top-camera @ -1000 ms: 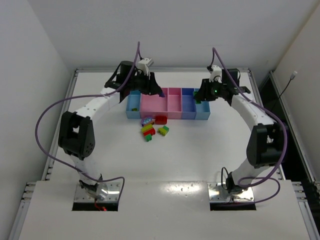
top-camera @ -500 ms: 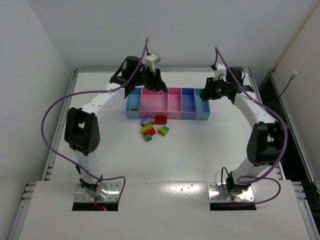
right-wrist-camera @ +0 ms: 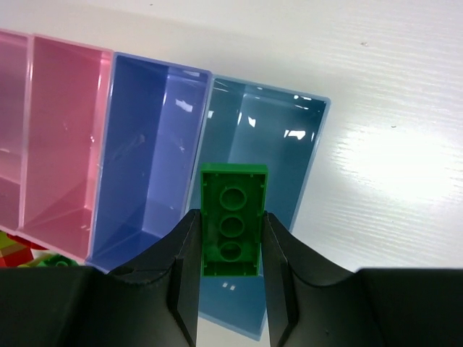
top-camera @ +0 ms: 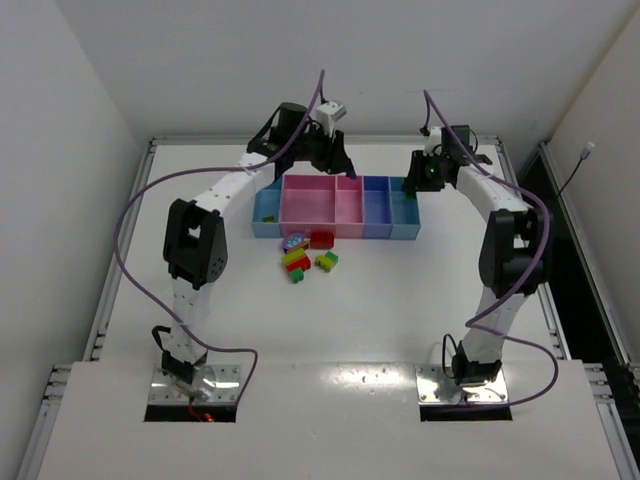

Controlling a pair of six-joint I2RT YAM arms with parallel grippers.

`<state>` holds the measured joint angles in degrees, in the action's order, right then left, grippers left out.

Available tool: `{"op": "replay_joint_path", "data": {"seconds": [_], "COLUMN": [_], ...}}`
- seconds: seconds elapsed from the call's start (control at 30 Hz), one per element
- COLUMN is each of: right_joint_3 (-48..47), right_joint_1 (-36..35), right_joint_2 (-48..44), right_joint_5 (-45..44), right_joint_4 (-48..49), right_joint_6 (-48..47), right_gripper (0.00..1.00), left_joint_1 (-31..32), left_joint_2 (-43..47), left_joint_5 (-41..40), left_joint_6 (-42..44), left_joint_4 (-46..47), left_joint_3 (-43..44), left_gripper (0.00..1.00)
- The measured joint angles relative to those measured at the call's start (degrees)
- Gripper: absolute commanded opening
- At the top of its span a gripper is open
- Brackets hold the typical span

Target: Sort the legos into containers by color

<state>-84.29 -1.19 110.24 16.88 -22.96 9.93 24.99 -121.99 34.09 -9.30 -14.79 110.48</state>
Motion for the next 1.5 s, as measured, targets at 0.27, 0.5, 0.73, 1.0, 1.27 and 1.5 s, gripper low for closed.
{"op": "replay_joint_path", "data": {"seconds": [0.27, 0.5, 0.73, 1.0, 1.27, 1.5], "right_joint_3": [-0.6, -0.6, 0.4, 2.1, 3.5, 4.3], "right_joint_1": [-0.2, -0.4, -0.2, 2.9, 5.5, 5.9], "right_joint_2": [0.5, 0.5, -3.4, -13.0, -13.5, -13.6], "right_joint_5": [-1.4, -1.4, -2.3, -4.3, -4.6, -2.9], "right_joint_4": [-0.9, -1.3, -1.2, -0.4, -1.4, -1.5], "right_joint_6": [0.3, 0.0, 0.9, 2.0, 2.1, 1.9], "right_gripper": [0.58, 0.69, 0.74, 0.81, 0.81, 0.81], "left_joint_1": [0.6, 1.0, 2.9, 6.3, 7.0, 7.0], "left_joint_2": [0.0, -0.6, -7.1, -14.1, -16.5, -16.6], "left_joint_5": [0.0, 0.6, 2.3, 3.1, 2.6, 2.0], "left_joint_6": [0.3, 0.3, 0.3, 0.6, 2.3, 2.9], "left_joint_4": [0.0, 0.0, -0.3, -2.9, -4.8, -5.2], "left_joint_3": [0.8, 1.2, 6.8, 12.1, 12.9, 12.9], "left_gripper": [0.00, 0.00, 0.00, 0.13, 0.71, 0.73]}}
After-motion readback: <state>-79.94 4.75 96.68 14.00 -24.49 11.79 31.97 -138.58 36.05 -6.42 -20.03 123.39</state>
